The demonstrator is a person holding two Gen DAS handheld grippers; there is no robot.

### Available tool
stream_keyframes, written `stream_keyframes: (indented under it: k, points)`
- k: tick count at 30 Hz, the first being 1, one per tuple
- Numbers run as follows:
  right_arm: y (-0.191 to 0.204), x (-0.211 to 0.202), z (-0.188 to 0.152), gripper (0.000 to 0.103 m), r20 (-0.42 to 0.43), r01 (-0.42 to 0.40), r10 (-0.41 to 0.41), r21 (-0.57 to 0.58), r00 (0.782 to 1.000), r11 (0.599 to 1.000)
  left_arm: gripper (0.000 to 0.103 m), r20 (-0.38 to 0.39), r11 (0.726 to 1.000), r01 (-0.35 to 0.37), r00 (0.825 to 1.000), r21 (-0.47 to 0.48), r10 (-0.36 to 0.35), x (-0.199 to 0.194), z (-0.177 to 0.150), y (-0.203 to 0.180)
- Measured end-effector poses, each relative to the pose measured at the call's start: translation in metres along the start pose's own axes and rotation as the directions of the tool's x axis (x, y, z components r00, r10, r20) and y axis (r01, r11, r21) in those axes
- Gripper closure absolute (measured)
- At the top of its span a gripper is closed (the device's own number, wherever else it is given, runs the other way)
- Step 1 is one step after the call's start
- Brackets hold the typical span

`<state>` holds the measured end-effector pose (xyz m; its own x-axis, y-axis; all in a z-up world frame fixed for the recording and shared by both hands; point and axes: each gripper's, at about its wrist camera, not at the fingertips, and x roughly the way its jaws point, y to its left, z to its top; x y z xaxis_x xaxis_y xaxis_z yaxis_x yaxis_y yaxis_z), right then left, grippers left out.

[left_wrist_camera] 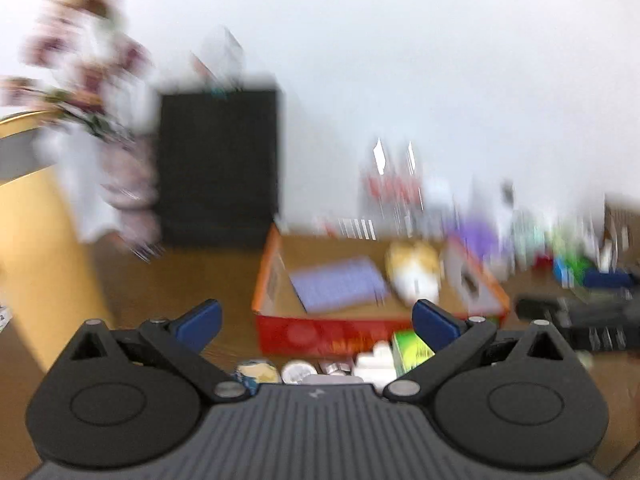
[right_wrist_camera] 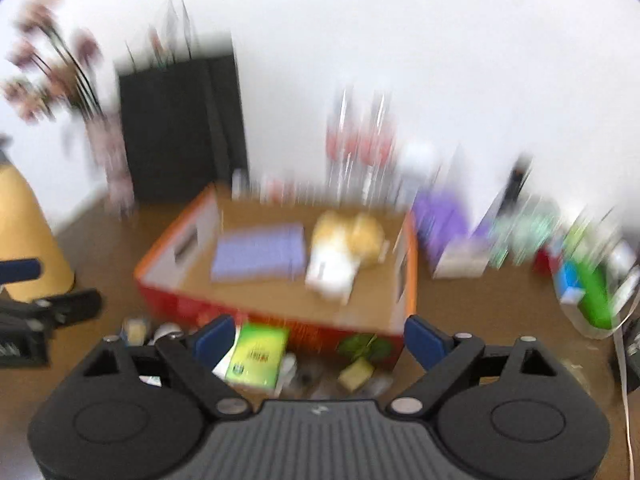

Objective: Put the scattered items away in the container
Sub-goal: 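Withdraw both tools from the box back toward the table items, then grasp the clear cotton-buds box with the left tool while the right tool grasps the green tissue pack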

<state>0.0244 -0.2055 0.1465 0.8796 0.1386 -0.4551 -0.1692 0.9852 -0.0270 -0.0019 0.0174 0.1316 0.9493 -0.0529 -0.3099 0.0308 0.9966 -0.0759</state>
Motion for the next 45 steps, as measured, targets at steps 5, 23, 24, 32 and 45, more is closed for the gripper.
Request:
stream_keyframes:
  k: [5,23,24,32,45]
  points:
    - [0.017,-0.036,-0.115,0.0,0.195,-0.06,0.063,-0.019,0.979,0.998,0.0,-0.168,0.999,0.043,0.985,0.031,-0.037,-0.008,-0.087,-0.01]
    - [0.015,0.013,-0.163,0.0,-0.214,0.021,0.004,0.114,0.977,0.993,0.0,-0.378,0.996,-0.002,0.925,0.093,0.037,0.019,-0.129,-0.017]
    - [0.017,0.013,-0.163,0.0,-0.217,0.03,-0.007,0.107,0.976,0.994,0.0,-0.377,0.996,-0.003,0.925,0.092,0.037,0.019,-0.129,-0.017]
    - [0.017,0.012,-0.164,0.0,-0.227,0.047,-0.026,0.087,0.974,0.995,0.0,-0.375,0.996,-0.007,0.926,0.09,0.041,0.02,-0.129,-0.016]
    - [0.012,0.01,-0.163,0.0,-0.203,-0.003,0.029,0.126,0.979,0.992,0.038,-0.379,0.981,0.134,0.922,0.137,-0.073,0.129,-0.077,-0.006]
